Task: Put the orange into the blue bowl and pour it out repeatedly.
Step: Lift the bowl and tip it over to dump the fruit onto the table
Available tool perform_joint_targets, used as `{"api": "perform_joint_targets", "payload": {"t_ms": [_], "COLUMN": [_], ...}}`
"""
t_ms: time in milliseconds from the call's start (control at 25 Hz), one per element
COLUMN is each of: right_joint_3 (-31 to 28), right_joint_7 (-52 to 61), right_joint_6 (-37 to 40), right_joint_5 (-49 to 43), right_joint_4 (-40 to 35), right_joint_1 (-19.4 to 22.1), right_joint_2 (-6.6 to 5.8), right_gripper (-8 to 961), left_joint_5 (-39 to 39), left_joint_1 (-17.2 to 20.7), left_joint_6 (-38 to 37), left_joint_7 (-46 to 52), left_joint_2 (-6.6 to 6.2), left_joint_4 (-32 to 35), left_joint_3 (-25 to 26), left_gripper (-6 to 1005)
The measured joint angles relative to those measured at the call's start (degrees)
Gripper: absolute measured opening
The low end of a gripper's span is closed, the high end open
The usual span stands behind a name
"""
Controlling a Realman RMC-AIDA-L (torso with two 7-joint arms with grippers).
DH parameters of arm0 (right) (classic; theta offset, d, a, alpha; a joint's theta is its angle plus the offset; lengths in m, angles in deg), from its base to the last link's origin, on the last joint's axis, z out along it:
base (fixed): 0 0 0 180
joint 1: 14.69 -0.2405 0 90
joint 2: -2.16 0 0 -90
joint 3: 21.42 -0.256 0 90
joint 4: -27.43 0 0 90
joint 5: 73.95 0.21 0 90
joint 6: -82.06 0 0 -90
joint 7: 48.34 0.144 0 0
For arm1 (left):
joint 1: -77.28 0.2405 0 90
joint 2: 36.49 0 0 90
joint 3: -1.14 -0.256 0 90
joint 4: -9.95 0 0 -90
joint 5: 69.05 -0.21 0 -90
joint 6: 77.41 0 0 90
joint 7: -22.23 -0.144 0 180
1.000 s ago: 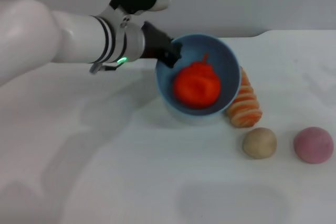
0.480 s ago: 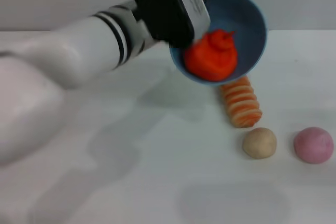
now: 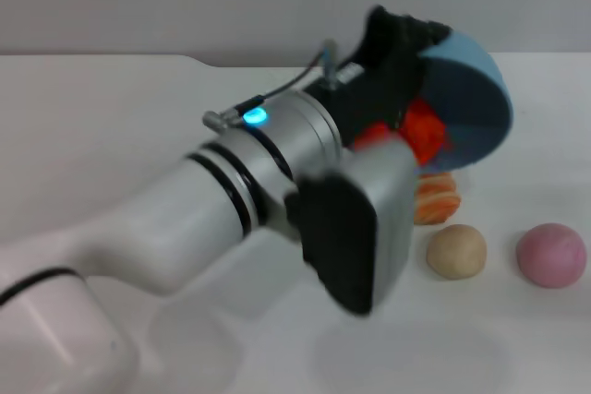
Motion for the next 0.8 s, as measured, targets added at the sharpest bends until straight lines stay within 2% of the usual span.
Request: {"api": "perform_joint_targets", "payload": {"t_ms": [80,160,200,320,520,600,800], "right_joint_3": [0.00,-0.02,-0.02,-0.05,-0.06,-0.06,0.01], "right_joint_7": [-0.04,-0.08,-0.09,-0.11,-0.12,-0.12,4.19], "right_joint_6": [-0.51,-0.82,-0.89,-0.96,-0.87,-0.85,-0.77], "right_joint_5": [0.00,0.00,0.00,0.02,0.05,0.07,0.04], "right_joint_4": [0.17,0.32,0.39,0.41,1.15,1.28,-1.29], "right_joint_1": [-0.32,-0.49,-0.50,-0.50,-0.53,-0.64,-0.71], "right_joint_2": [-0.02,-0.03,-0.04,-0.03,0.03,-0.04,-0.33], "right_gripper": [566,566,566,566,565,565,565], "left_joint_5": [-0.01,0.00,-0.01,-0.03,1.34,4.97,26.08], "left_joint_1": [0.12,0.16,0.06,0.02,0.35,0.46,-0.46], "left_joint_6": [3.07,3.48,4.51,7.69,10.67,10.22,5.93], "left_joint_7": [-8.15,-10.17,-15.18,-20.42,-21.07,-20.54,-18.67], "left_joint_2": [0.13,0.20,0.23,0.27,0.44,0.55,0.40], "left_joint_4": [-1.77,-2.26,-3.30,-4.42,-5.18,-4.86,-1.94], "left_joint_3": [-1.90,-2.34,-3.61,-5.22,-5.05,-4.29,2.80], "left_gripper": [-1,-2,-2,-2,-2,-2,-2]}}
